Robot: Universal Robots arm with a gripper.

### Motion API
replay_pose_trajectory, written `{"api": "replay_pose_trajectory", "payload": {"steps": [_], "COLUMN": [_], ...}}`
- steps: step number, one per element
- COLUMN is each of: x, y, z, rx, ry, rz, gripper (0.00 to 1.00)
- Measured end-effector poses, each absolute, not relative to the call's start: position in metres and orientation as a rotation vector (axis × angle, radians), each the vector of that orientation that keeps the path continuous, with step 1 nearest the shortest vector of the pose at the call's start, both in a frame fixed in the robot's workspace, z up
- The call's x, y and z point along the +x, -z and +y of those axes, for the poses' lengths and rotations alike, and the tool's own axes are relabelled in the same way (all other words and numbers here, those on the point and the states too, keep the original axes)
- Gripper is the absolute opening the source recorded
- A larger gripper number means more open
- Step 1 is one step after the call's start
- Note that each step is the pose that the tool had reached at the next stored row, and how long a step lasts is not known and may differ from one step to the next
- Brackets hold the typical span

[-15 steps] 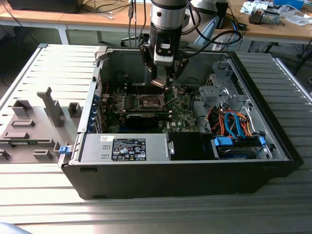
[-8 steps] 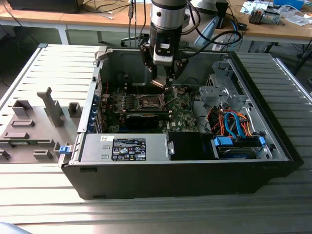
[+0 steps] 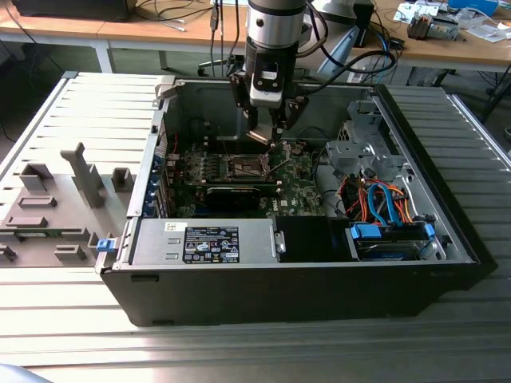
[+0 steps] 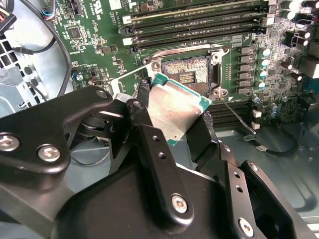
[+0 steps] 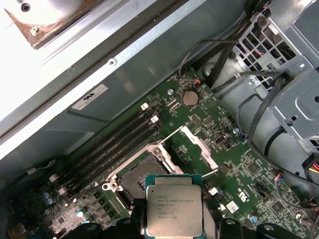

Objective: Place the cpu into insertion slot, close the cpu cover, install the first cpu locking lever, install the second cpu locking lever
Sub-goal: 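Place the cpu into insertion slot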

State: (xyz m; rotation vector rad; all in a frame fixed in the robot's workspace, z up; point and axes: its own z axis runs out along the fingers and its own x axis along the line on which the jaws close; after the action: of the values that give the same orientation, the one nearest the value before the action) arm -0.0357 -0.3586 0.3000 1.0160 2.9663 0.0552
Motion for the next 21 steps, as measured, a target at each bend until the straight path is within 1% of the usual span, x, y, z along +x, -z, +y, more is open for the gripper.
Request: {"api": "replay_pose_trajectory", "payload": {"steps": [21], "x": [-0.0357], "y": [-0.3000], "z": [-0.3586], "rx": [1.097], "ry": [-0.048], "rz": [2.935], "gripper": [0.54]}}
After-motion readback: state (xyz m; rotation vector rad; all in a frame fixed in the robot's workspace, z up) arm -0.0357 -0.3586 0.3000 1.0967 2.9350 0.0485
